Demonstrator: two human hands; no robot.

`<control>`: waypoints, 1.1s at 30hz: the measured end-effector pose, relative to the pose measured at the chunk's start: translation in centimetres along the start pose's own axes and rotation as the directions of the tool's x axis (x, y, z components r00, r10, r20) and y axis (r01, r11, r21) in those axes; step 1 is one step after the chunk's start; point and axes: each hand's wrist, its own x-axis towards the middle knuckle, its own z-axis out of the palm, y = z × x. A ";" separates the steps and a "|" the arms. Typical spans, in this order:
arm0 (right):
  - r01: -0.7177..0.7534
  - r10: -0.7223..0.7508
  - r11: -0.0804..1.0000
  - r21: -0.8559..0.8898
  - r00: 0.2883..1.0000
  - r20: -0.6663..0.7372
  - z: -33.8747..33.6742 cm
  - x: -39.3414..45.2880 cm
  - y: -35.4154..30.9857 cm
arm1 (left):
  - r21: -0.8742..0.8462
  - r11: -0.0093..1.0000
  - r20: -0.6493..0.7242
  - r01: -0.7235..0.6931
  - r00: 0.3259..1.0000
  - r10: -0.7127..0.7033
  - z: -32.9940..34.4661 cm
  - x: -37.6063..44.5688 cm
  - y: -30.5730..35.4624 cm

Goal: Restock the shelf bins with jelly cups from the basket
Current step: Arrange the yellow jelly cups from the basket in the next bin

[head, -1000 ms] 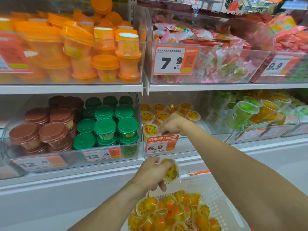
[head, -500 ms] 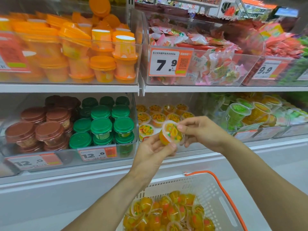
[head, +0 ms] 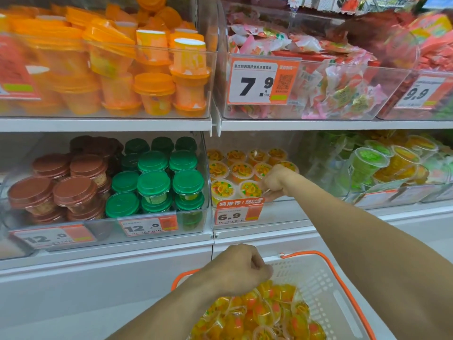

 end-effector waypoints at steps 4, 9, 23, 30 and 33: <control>0.002 -0.002 0.999 0.033 1.000 0.004 0.5 0.2 0.2 | 0.039 0.999 0.022 0.009 1.000 -0.010 0.0 0.1 -0.7; 0.039 -0.039 0.999 -0.008 0.998 -0.039 -0.4 -0.3 0.7 | 0.026 0.998 0.041 0.055 0.998 -0.056 0.2 0.2 -1.3; 0.404 -0.249 0.893 0.198 0.810 -0.530 13.6 -9.5 21.7 | 0.356 0.856 -0.059 0.375 0.923 -0.380 11.5 2.0 -10.7; -0.171 0.169 0.985 0.003 0.977 0.129 25.1 -12.0 34.5 | 0.225 0.743 -0.137 0.630 0.775 -0.616 24.0 -1.8 -21.7; -0.142 0.138 0.990 0.020 0.984 0.111 25.4 -10.9 33.5 | 0.410 0.725 -0.119 0.553 0.821 -0.559 24.3 -2.7 -21.5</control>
